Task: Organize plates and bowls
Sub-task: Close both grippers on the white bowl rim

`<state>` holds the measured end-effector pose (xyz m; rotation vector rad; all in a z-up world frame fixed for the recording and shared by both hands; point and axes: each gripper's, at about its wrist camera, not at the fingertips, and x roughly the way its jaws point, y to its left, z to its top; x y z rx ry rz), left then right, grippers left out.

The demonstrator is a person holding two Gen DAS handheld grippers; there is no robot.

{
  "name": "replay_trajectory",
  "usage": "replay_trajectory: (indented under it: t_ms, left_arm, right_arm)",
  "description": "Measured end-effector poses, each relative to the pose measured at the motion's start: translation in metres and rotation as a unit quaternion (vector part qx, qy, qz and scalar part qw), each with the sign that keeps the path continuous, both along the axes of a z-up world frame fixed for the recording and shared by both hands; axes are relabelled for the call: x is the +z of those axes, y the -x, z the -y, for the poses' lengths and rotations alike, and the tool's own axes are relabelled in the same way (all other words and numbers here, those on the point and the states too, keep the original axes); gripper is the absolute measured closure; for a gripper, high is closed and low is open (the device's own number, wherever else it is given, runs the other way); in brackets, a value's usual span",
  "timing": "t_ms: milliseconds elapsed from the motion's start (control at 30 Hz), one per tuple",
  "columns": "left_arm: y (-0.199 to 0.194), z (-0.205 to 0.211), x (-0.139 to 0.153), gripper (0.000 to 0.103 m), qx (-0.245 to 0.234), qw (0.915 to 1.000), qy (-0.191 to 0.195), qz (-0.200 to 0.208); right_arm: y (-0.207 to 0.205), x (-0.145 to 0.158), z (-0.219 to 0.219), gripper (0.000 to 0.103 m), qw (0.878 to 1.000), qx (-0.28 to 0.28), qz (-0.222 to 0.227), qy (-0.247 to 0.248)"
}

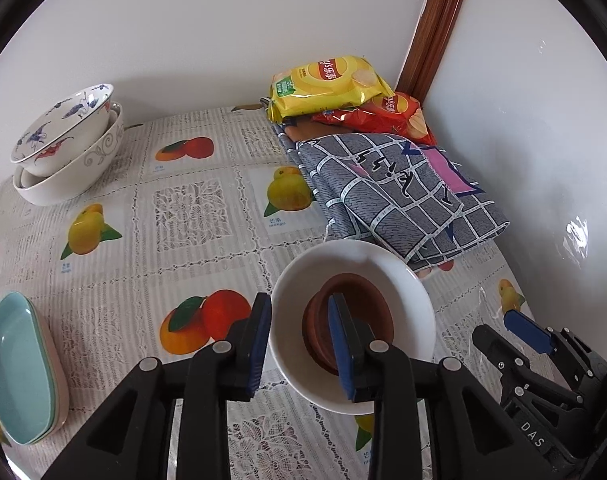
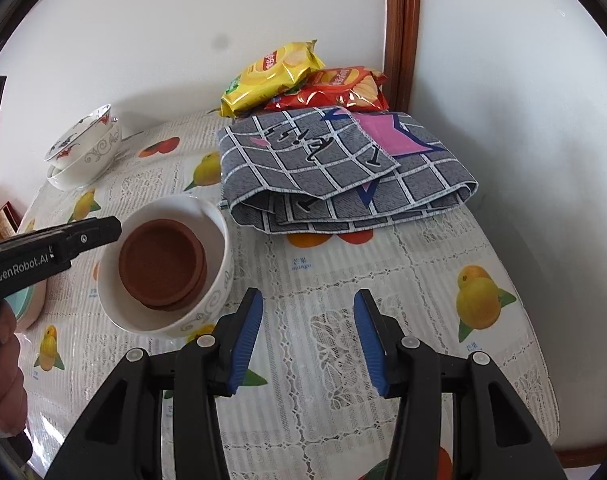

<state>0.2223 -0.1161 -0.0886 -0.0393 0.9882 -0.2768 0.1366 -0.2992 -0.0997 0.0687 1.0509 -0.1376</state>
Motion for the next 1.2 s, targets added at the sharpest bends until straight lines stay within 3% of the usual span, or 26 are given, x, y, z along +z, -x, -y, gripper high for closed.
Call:
replay_trajectory:
  t_ms: [167,500,1200]
  left_arm:
    - [-0.003,-0.013,-0.009,0.074,0.018,0.9994,0.0,-0.029]
    - [-0.012,-0.015,-0.024,0.073,0.022,0.998,-0.009,-0.059]
    - [-0.033,-0.003,-0.051,0.068,0.009,0.9949,-0.026,-0.098]
  right_arm:
    - [-0.016,0.0,-0.01,0.056,1.0,0.017,-0.003,-0.025]
    - [-0.036,-0.014,-0.033,0.056,0.999,0.04,-0.032,-0.018]
    - [-0.055,-0.05,-0.031,0.057,0.996,0.026,-0.089,-0.009]
